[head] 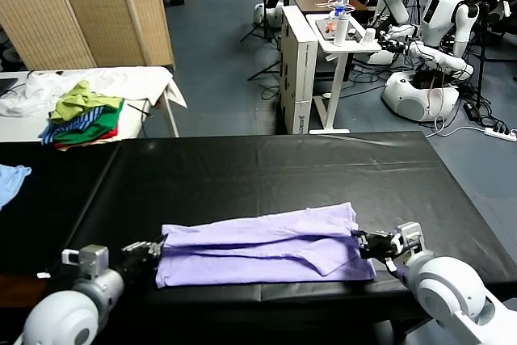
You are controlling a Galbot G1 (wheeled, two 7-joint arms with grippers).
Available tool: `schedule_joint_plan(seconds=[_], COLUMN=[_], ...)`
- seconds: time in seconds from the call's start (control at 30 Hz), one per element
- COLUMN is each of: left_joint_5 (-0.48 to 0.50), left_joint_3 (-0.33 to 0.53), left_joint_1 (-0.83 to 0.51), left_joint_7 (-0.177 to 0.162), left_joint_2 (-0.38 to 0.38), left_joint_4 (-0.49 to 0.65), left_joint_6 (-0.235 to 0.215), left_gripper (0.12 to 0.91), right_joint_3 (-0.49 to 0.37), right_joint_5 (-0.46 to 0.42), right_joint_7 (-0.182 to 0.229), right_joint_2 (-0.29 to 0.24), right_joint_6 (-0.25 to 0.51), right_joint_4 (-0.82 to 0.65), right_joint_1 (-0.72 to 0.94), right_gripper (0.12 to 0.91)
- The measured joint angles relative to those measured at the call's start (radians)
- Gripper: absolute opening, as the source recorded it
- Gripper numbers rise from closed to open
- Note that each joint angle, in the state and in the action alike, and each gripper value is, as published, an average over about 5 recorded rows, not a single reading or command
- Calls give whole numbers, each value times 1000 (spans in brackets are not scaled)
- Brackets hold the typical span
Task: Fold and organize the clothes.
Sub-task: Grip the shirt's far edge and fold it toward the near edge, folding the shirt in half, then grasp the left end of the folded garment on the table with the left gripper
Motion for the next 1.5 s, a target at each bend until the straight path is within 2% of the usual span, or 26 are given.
schedule_joint_plan(seconds=[0.1,0.3,0.4,0.47,0.63,0.87,1.37,1.5], left_joint_5=[17,25,20,8,-12,-8,-2,6], left_joint_3=[-3,-18,-33,-43,-45,-5,61,62], left_joint_1=[19,56,60,49,-18,-108,-186,-182], left_joint_7=[-18,-74,-82,-84,-82,-75,-72,-72], left_joint_2=[-14,-41,-56,-66,-87,-116,-137,-138], left_joint_4=[-11,-49,-59,-55,-16,55,157,172], left_joint_6=[15,70,75,59,16,-21,-19,-15], left_gripper=[283,662,826,884,906,907,907,887], right_joint_3=[11,49,59,56,34,-3,-59,-69], right_joint_5=[4,21,15,3,-38,-50,-77,-84], right_joint_7=[0,3,8,9,8,14,17,13], right_joint_2=[-2,17,42,66,129,183,246,257], right_joint_6=[0,0,0,0,3,57,72,73], right_joint_4=[17,33,10,-14,-86,-182,-318,-334], right_joint_1=[-8,-3,19,40,96,158,234,244], right_gripper=[467,823,895,904,907,907,904,820])
